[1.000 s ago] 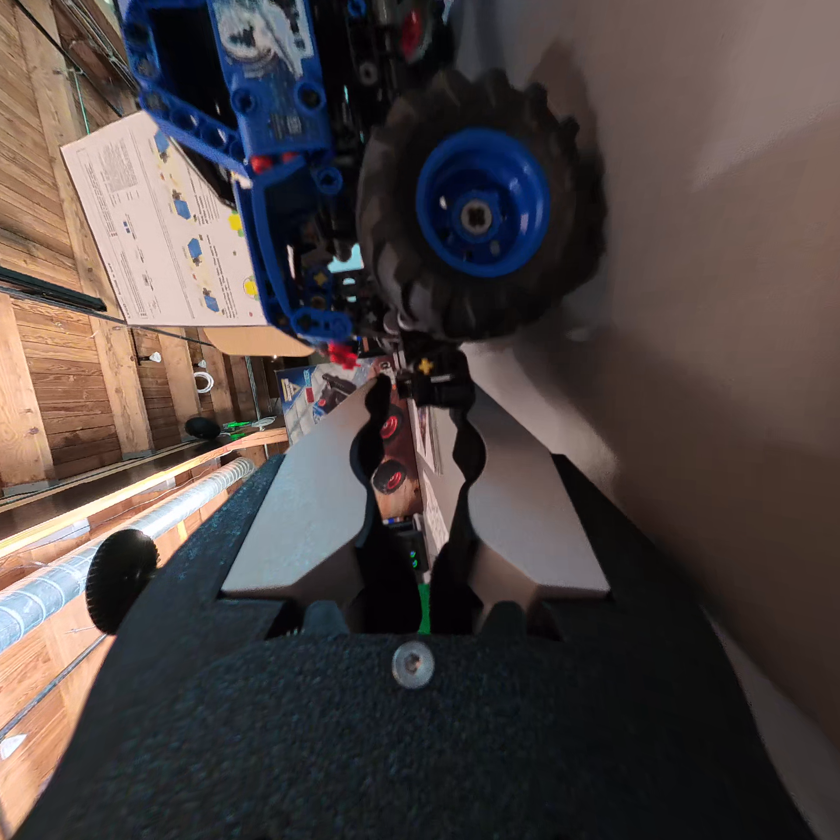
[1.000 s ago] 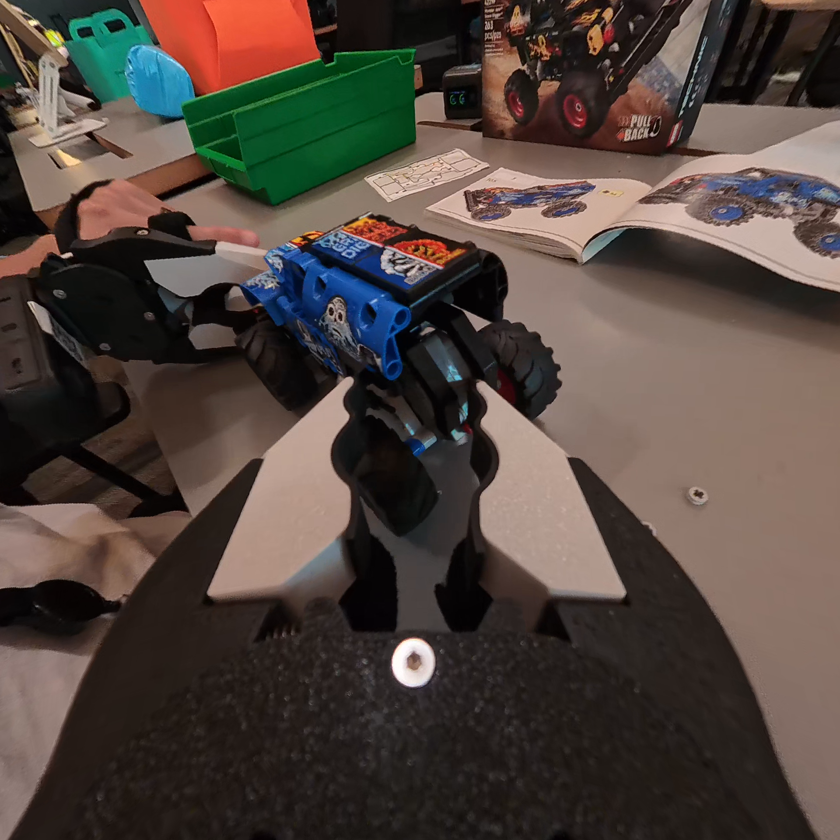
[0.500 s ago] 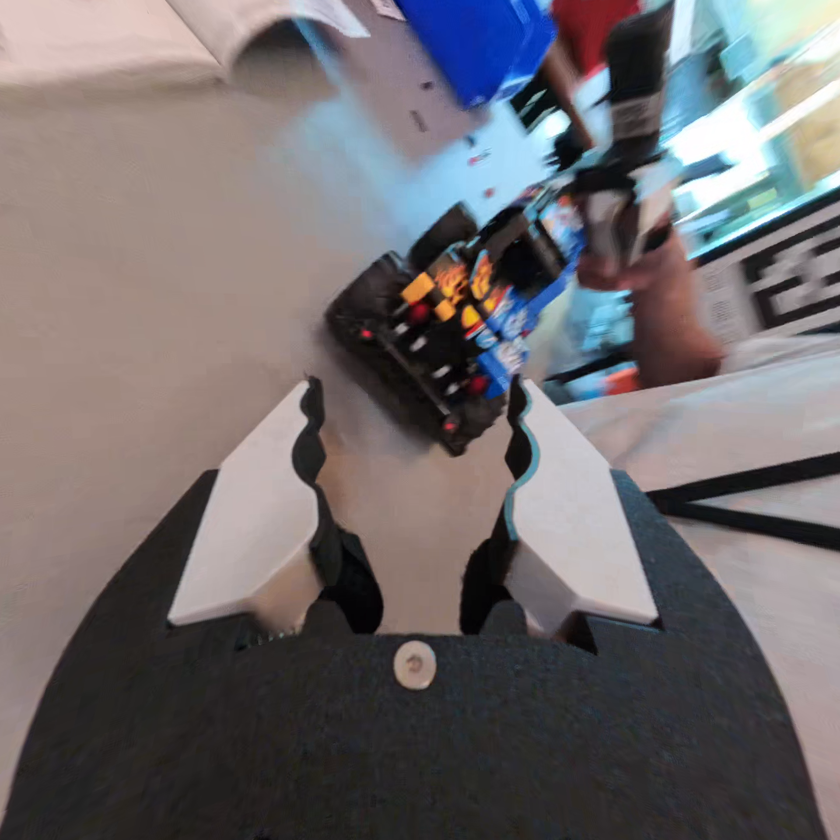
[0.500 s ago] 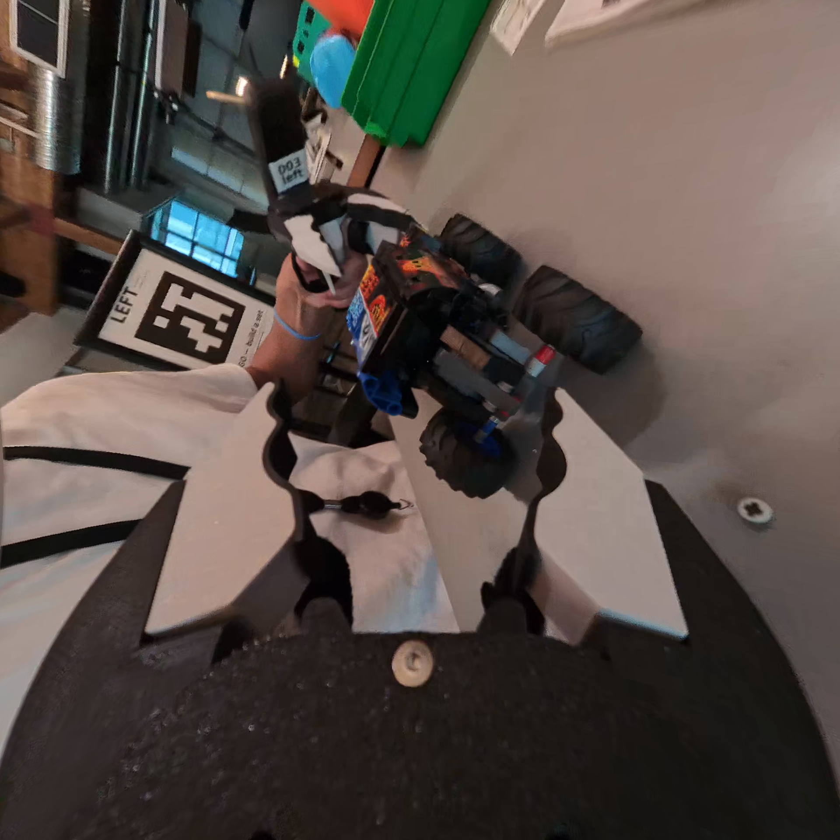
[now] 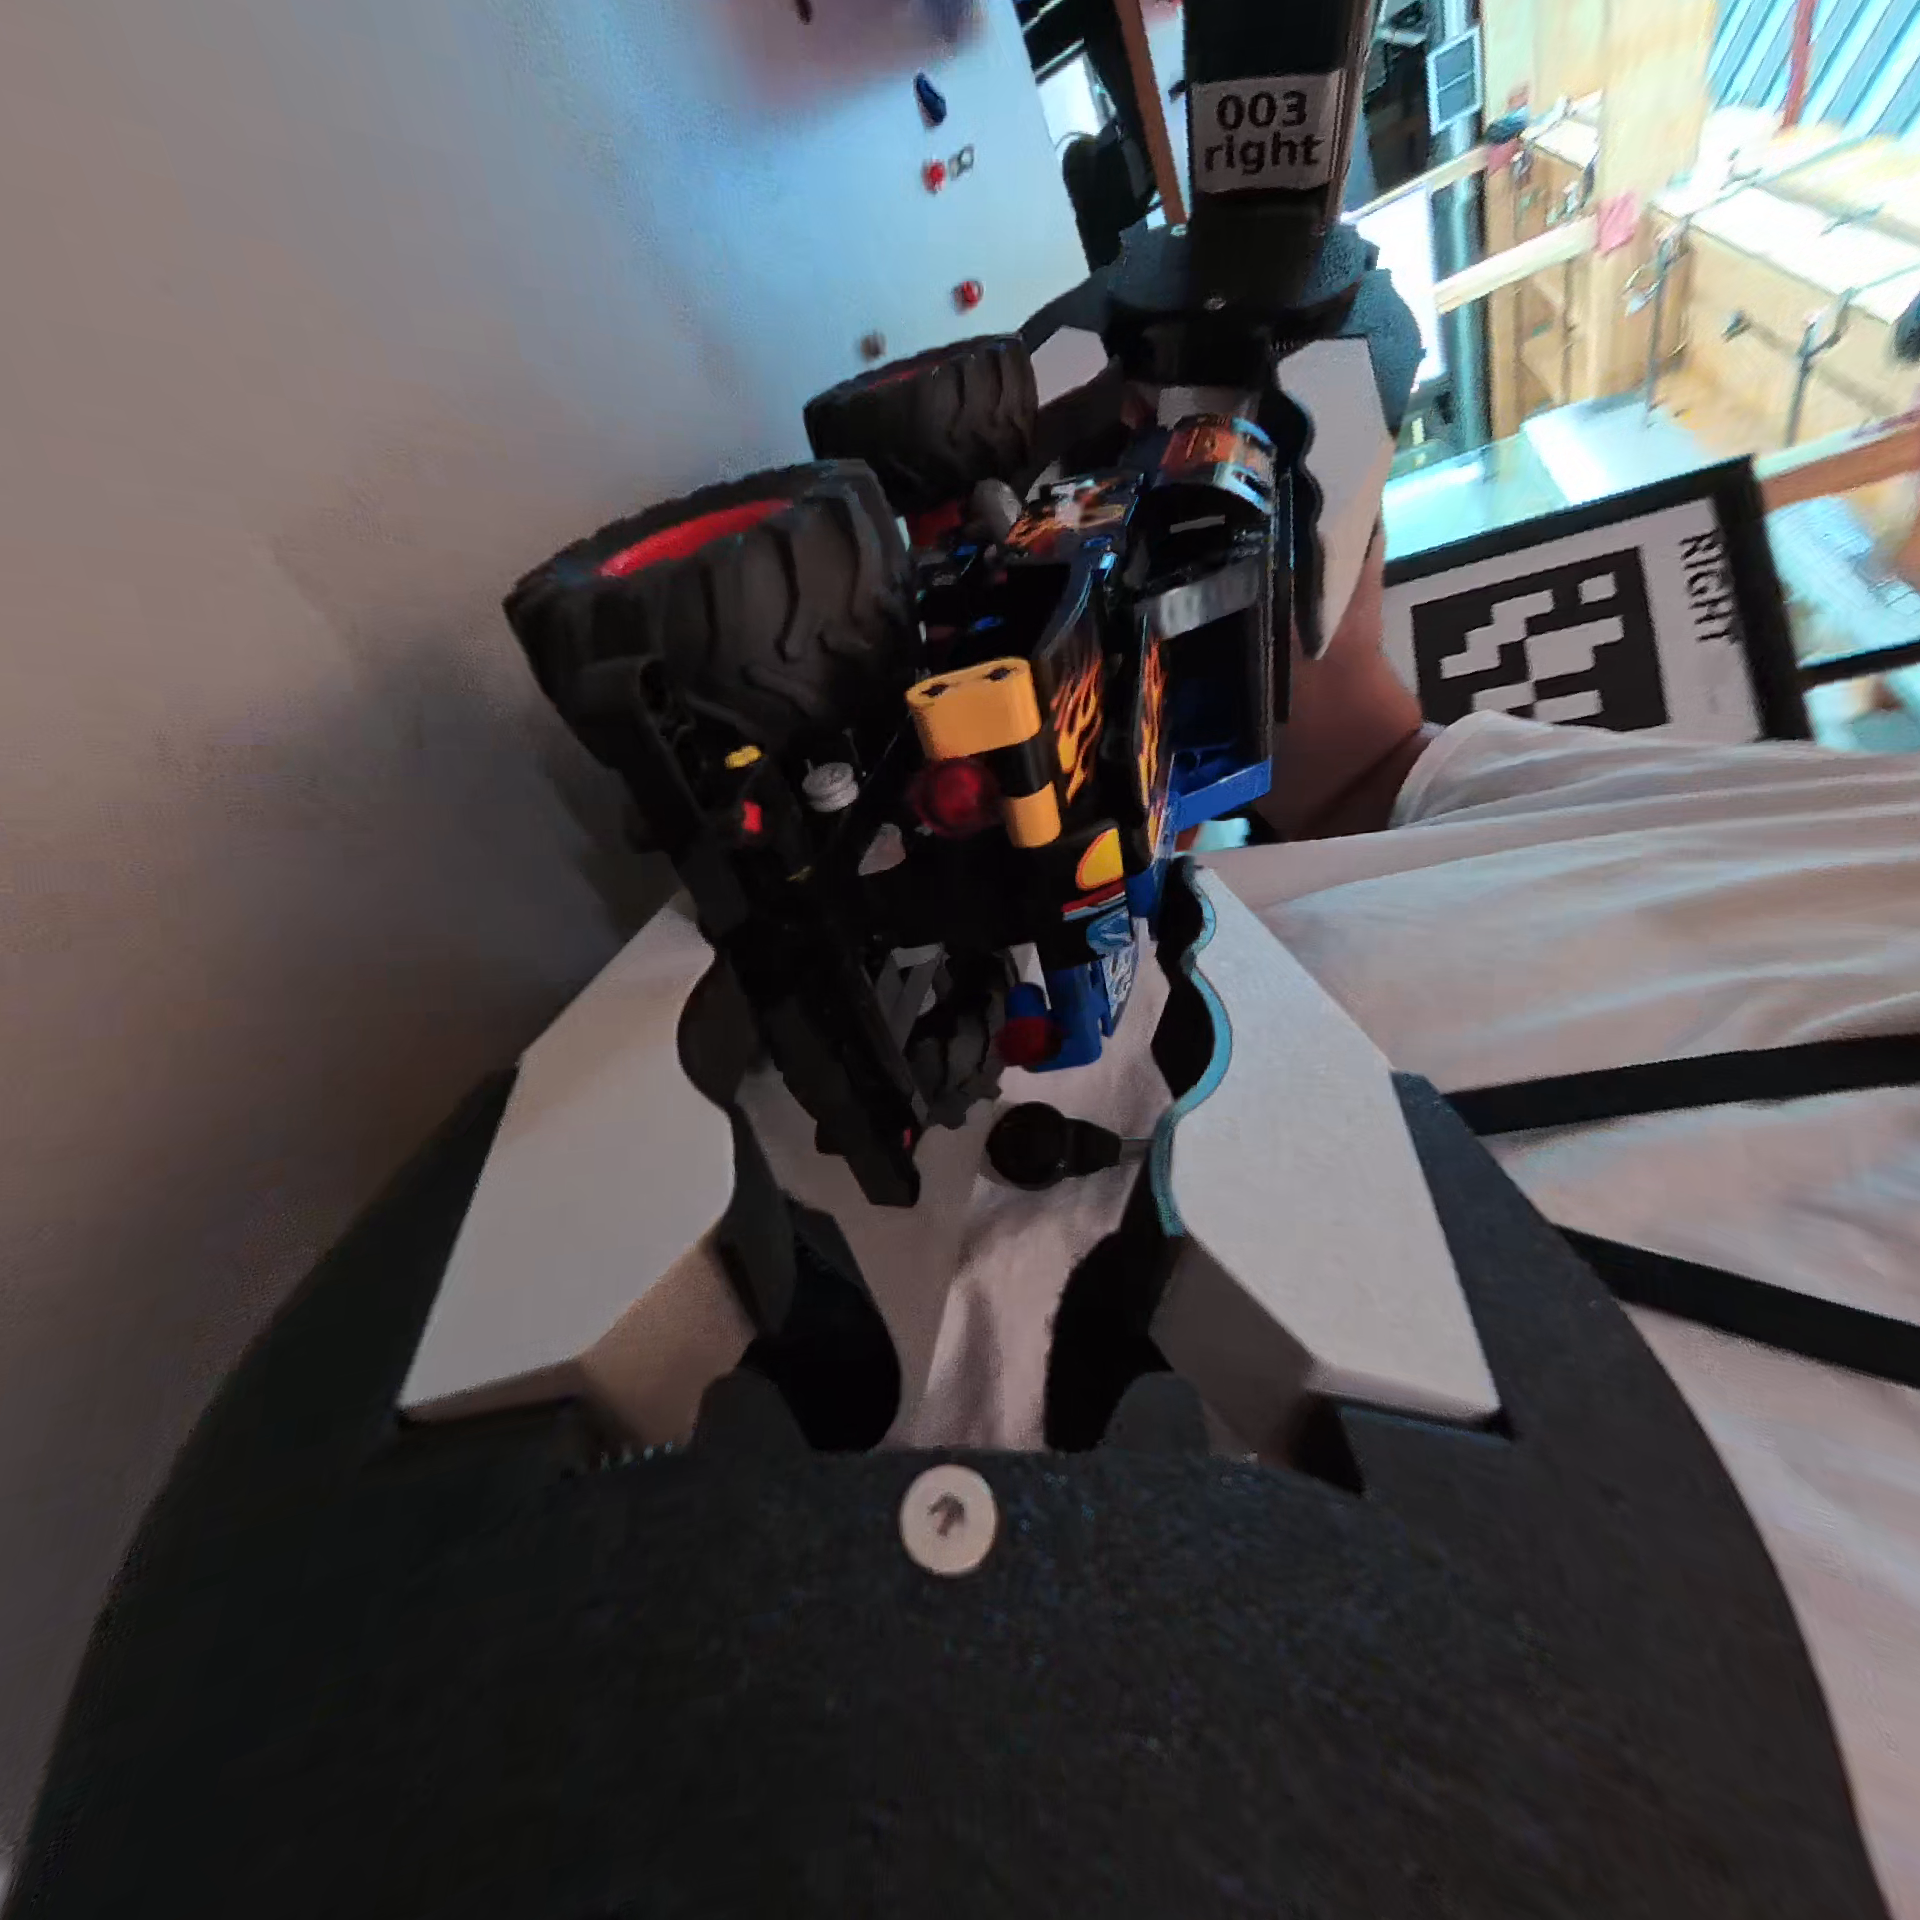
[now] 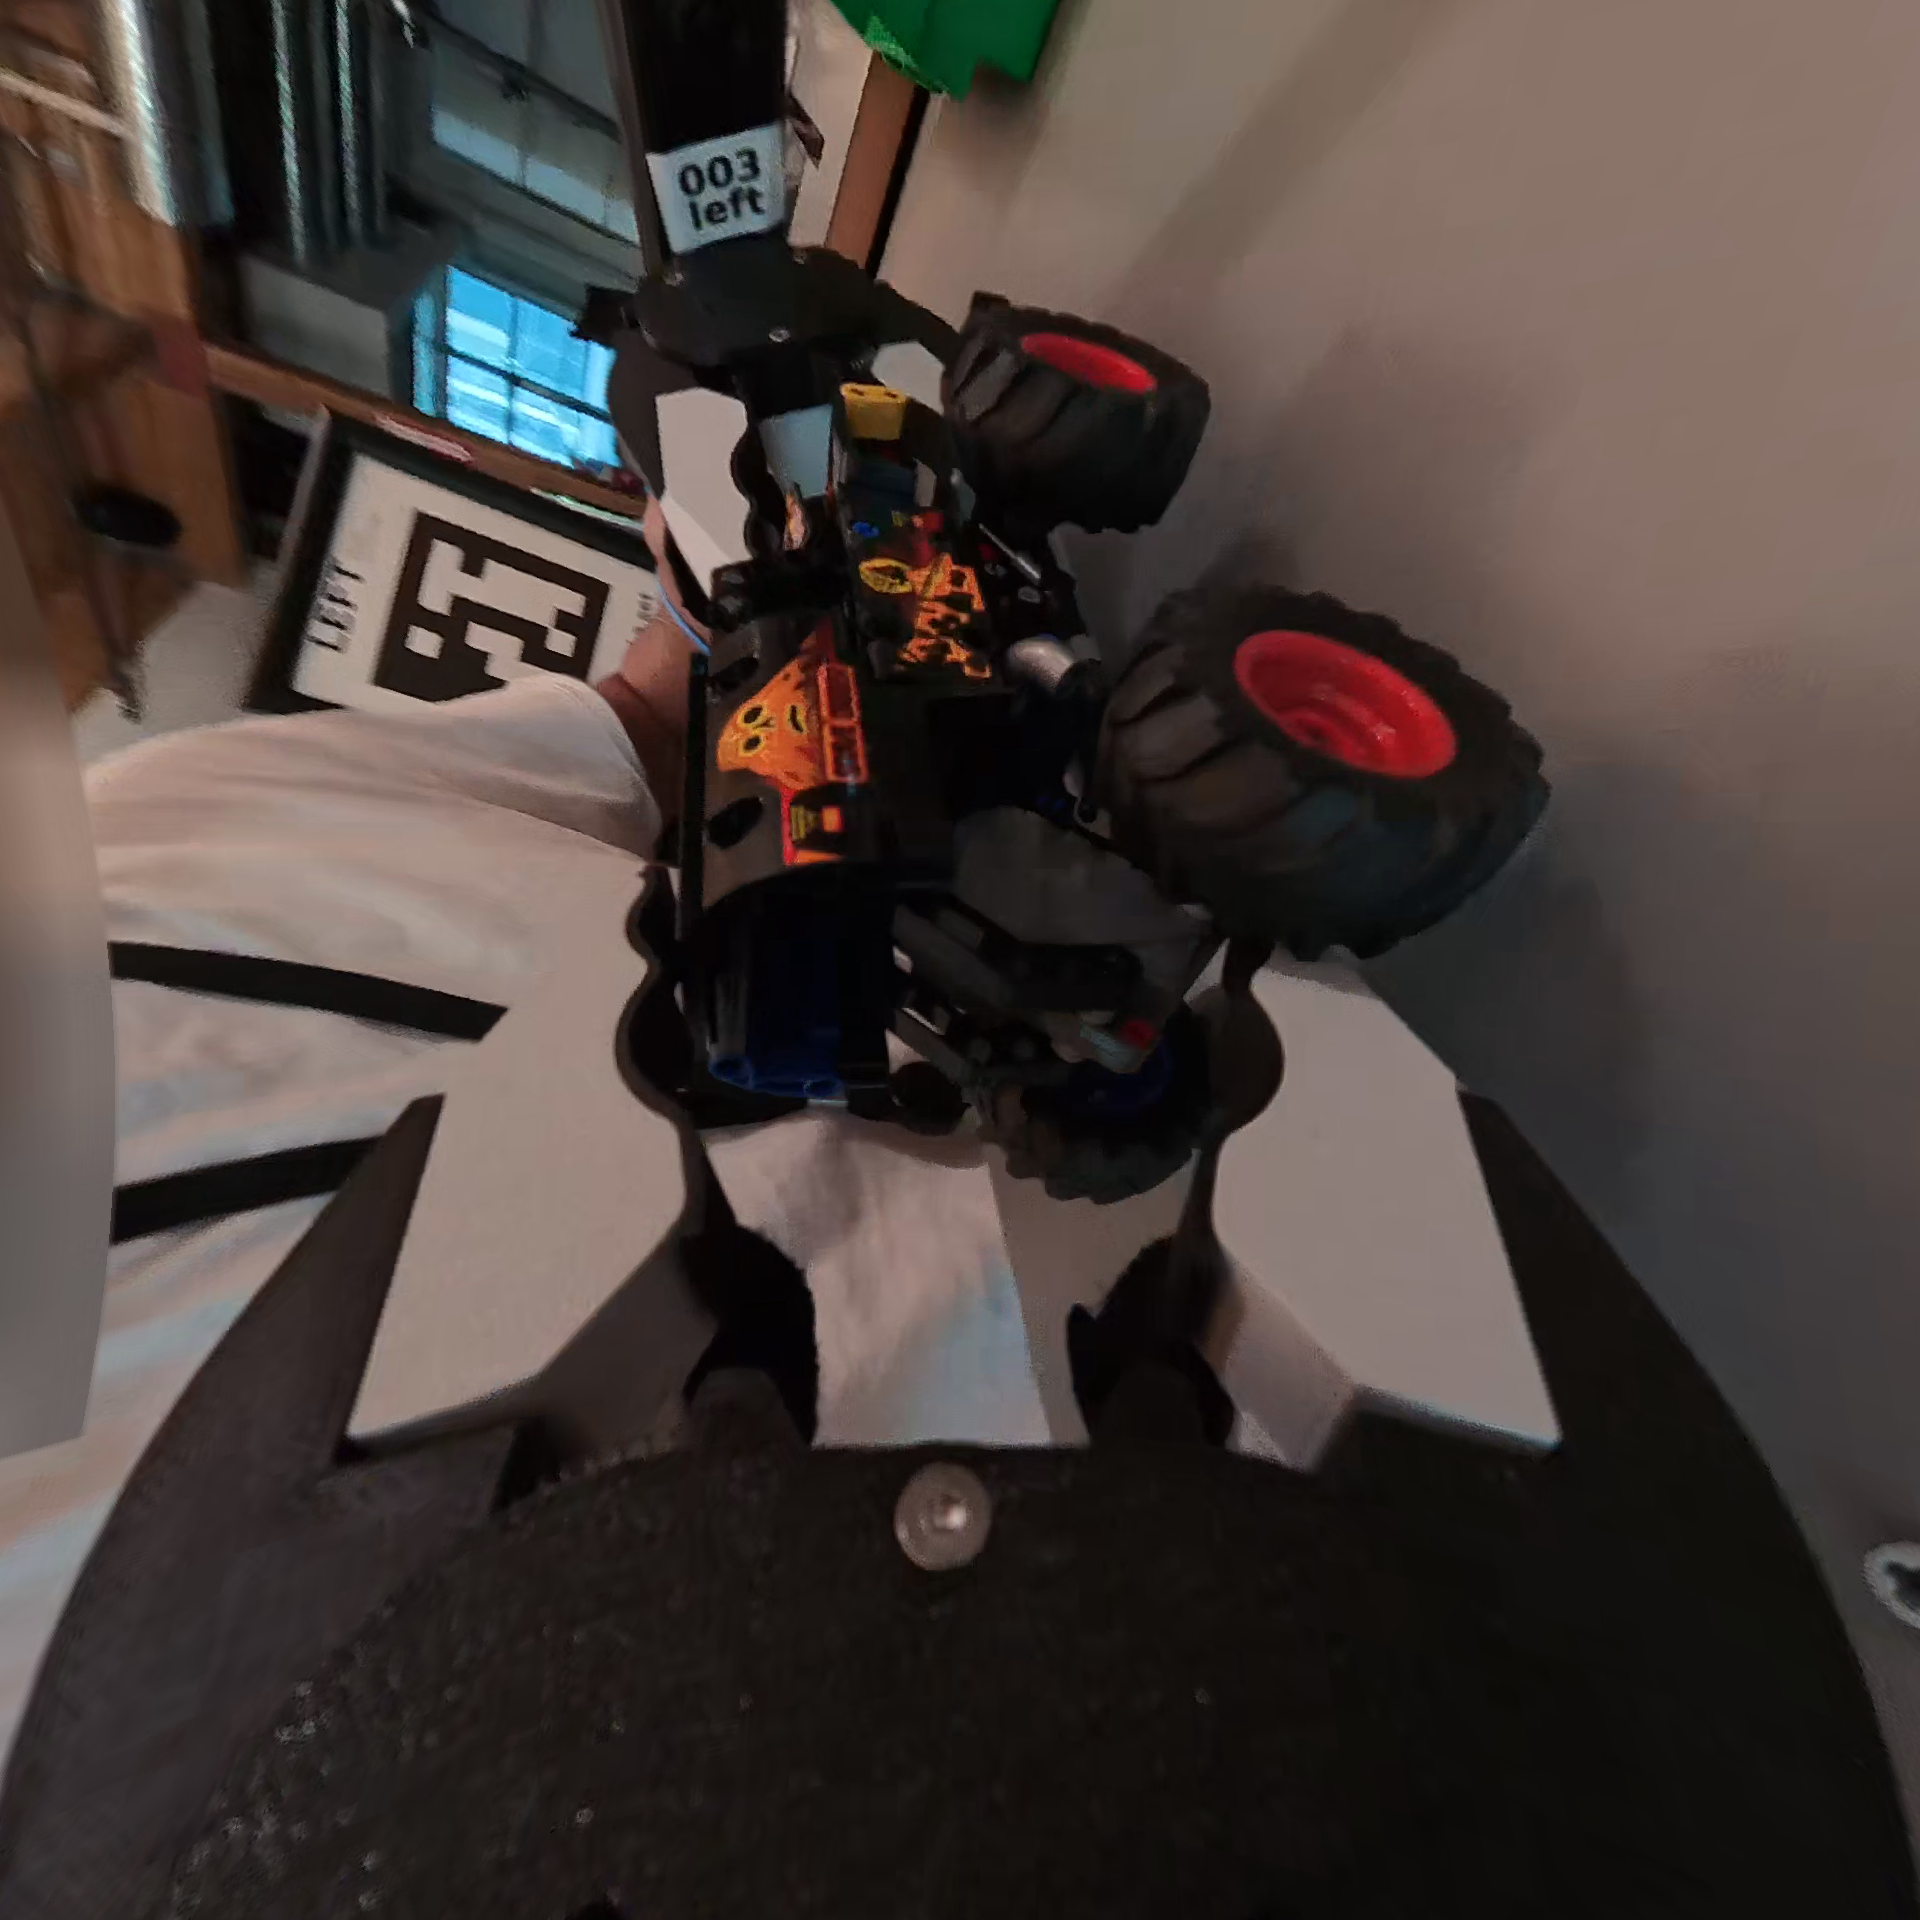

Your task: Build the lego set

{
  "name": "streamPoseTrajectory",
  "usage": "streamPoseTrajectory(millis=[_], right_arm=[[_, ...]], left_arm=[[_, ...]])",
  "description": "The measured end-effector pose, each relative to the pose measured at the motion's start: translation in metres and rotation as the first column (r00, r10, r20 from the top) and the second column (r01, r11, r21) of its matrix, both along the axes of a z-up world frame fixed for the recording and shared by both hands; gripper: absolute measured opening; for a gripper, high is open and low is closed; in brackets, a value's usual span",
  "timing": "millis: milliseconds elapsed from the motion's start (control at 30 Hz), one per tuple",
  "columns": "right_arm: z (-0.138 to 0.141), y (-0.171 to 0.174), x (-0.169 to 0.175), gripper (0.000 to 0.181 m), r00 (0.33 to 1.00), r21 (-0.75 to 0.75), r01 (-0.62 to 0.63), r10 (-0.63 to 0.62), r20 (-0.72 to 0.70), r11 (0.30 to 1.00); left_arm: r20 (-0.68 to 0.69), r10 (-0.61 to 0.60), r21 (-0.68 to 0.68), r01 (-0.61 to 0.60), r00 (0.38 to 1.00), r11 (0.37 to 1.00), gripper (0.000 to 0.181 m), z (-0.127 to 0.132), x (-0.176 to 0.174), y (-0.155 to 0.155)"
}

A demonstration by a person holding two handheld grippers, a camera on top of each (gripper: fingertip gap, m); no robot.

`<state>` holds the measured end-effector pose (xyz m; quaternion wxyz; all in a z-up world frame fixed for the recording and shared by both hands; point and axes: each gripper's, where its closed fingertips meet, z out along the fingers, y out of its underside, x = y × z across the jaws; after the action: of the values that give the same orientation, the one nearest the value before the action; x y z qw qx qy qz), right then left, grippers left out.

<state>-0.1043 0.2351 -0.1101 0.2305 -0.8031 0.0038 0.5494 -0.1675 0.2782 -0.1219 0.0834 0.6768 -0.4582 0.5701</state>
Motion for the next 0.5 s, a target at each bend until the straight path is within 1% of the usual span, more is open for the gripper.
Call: streamPoseTrajectory(millis=[100, 133, 167, 200, 267, 300, 333, 367, 400, 433, 500], right_arm=[[0.017, 0.012, 0.007, 0.103, 0.986, 0.204, -0.026, -0.009, 0.168, 0.979], [0.022, 0.017, 0.010, 0.102, 0.973, 0.273, -0.044, -0.020, 0.228, 0.961], [0.023, 0.022, 0.013, 0.103, 0.946, 0.345, -0.087, -0.030, 0.322, 0.935], [0.022, 0.027, 0.017, 0.103, 0.897, 0.418, -0.149, -0.055, 0.438, 0.896], [0.017, 0.041, 0.027, 0.103, 0.756, 0.540, -0.289, -0.158, 0.635, 0.790], [0.012, 0.048, 0.032, 0.102, 0.688, 0.572, -0.349, -0.212, 0.694, 0.742], [0.008, 0.054, 0.036, 0.102, 0.636, 0.583, -0.387, -0.251, 0.730, 0.714], [0.003, 0.058, 0.039, 0.102, 0.601, 0.585, -0.406, -0.277, 0.750, 0.702], [-0.002, 0.062, 0.042, 0.102, 0.582, 0.580, -0.412, -0.287, 0.761, 0.703], [-0.009, 0.065, 0.045, 0.102, 0.584, 0.569, -0.398, -0.279, 0.762, 0.720], [-0.021, 0.065, 0.046, 0.102, 0.618, 0.536, -0.354, -0.239, 0.749, 0.767]], left_arm=[[0.132, -0.014, 0.211, -0.014, 0.991, 0.977, 0.075, 0.017, 0.007, 0.012], [0.188, -0.031, 0.301, -0.027, 0.982, 0.953, 0.075, 0.021, 0.011, 0.018], [0.237, -0.059, 0.397, -0.042, 0.970, 0.917, 0.076, 0.022, 0.014, 0.024], [0.268, -0.091, 0.491, -0.055, 0.959, 0.870, 0.075, 0.020, 0.017, 0.031], [0.291, -0.151, 0.663, -0.085, 0.945, 0.743, 0.075, 0.007, 0.025, 0.048], [0.295, -0.170, 0.721, -0.102, 0.940, 0.685, 0.074, 0.000, 0.029, 0.057], [0.292, -0.186, 0.764, -0.112, 0.938, 0.635, 0.073, -0.007, 0.033, 0.064], [0.294, -0.198, 0.793, -0.123, 0.935, 0.597, 0.073, -0.012, 0.036, 0.071], [0.296, -0.204, 0.807, -0.130, 0.933, 0.576, 0.072, -0.017, 0.039, 0.076], [0.292, -0.208, 0.812, -0.127, 0.933, 0.569, 0.072, -0.020, 0.040, 0.079], [0.276, -0.233, 0.815, -0.099, 0.933, 0.571, 0.071, -0.025, 0.040, 0.079]])
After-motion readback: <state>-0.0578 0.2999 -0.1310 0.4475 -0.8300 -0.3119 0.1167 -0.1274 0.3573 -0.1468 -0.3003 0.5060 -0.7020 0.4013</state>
